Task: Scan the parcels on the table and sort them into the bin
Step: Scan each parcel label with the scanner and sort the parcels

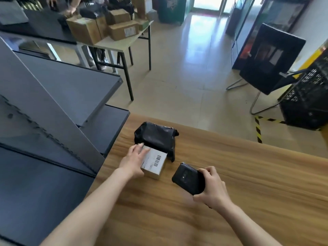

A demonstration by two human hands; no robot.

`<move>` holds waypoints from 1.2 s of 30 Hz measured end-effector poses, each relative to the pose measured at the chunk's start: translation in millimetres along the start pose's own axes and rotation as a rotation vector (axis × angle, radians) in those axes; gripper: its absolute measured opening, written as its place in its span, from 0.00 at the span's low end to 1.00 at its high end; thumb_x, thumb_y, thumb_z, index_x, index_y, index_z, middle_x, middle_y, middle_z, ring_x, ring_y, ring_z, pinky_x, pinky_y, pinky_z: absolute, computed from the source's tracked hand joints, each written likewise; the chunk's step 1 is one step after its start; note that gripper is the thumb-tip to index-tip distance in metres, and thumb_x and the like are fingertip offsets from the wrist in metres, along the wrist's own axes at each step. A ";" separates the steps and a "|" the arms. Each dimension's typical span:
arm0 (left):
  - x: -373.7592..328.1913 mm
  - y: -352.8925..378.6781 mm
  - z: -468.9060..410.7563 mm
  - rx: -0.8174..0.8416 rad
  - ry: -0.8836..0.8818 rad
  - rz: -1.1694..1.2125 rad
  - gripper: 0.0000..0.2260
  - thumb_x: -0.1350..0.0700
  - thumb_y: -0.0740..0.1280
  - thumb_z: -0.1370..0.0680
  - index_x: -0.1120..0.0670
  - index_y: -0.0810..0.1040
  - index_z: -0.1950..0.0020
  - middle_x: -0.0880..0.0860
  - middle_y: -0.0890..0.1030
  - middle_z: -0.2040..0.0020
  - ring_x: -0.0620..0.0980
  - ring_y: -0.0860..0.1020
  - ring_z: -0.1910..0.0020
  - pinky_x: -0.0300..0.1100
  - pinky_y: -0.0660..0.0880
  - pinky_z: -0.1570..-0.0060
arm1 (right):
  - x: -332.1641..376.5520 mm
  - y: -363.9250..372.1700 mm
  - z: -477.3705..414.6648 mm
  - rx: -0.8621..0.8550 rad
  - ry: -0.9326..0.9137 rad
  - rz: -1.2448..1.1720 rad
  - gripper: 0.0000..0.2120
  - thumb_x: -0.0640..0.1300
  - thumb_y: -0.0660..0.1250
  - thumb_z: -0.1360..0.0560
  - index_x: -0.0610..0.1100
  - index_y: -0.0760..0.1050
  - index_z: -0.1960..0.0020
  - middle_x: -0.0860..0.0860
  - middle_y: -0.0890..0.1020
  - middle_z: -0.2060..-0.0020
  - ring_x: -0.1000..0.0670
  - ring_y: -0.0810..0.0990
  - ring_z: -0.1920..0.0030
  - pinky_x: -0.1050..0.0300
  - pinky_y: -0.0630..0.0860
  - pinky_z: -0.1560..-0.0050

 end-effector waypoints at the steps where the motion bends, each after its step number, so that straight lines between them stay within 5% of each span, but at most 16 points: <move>1: 2.0 0.0 -0.4 -0.014 0.013 -0.009 0.42 0.54 0.75 0.31 0.42 0.54 0.24 0.48 0.51 0.24 0.53 0.50 0.25 0.50 0.77 0.43 | 3.0 0.6 -1.0 -0.003 -0.002 0.008 0.41 0.52 0.76 0.43 0.52 0.67 0.31 0.58 0.64 0.46 0.52 0.71 0.52 0.58 0.70 0.48; 3: 6.2 -1.8 -0.9 -0.042 0.044 -0.035 0.41 0.52 0.75 0.32 0.42 0.55 0.25 0.48 0.56 0.28 0.53 0.54 0.29 0.46 0.79 0.49 | 8.8 0.6 -3.5 -0.010 -0.008 0.019 0.42 0.52 0.76 0.43 0.52 0.67 0.31 0.58 0.64 0.45 0.52 0.70 0.52 0.56 0.71 0.46; 8: 16.9 -7.1 5.9 -0.030 0.090 -0.067 0.42 0.51 0.76 0.33 0.44 0.57 0.25 0.49 0.58 0.31 0.51 0.56 0.30 0.47 0.72 0.37 | 23.3 2.3 -8.6 -0.021 -0.036 0.053 0.43 0.53 0.77 0.43 0.51 0.67 0.30 0.56 0.64 0.45 0.50 0.74 0.46 0.54 0.72 0.45; 13: 29.8 -16.5 22.3 -0.057 0.139 -0.089 0.42 0.54 0.76 0.33 0.47 0.58 0.24 0.50 0.58 0.30 0.51 0.56 0.29 0.48 0.75 0.39 | 35.7 7.5 -7.6 0.031 -0.133 0.165 0.44 0.54 0.77 0.42 0.52 0.65 0.29 0.54 0.65 0.39 0.49 0.71 0.41 0.50 0.72 0.41; 17: 31.8 -28.3 32.5 -0.098 0.212 -0.234 0.42 0.53 0.75 0.31 0.48 0.56 0.23 0.51 0.57 0.29 0.53 0.53 0.28 0.49 0.68 0.32 | 45.2 8.9 -6.7 0.046 -0.201 0.223 0.44 0.55 0.78 0.42 0.52 0.65 0.29 0.53 0.64 0.40 0.50 0.70 0.40 0.48 0.71 0.40; 29: 40.5 -30.0 40.9 -0.155 0.240 -0.271 0.42 0.51 0.74 0.30 0.47 0.54 0.23 0.49 0.55 0.28 0.52 0.51 0.27 0.48 0.65 0.31 | 39.3 12.6 13.7 0.009 -0.130 0.230 0.42 0.56 0.78 0.41 0.51 0.67 0.31 0.53 0.64 0.41 0.51 0.70 0.41 0.50 0.72 0.44; 36: 30.4 -11.9 65.4 -0.178 0.209 -0.111 0.42 0.51 0.76 0.33 0.45 0.58 0.25 0.49 0.56 0.30 0.50 0.53 0.30 0.49 0.76 0.40 | 21.1 9.7 39.0 -0.055 -0.101 0.178 0.43 0.60 0.75 0.38 0.50 0.64 0.28 0.53 0.64 0.38 0.50 0.70 0.39 0.49 0.73 0.42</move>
Point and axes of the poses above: each hand's wrist, its own z-axis away from the middle knuckle, its own y-axis out of the palm, x = y × z, the point moved 3 cm from there along -z, towards the middle knuckle
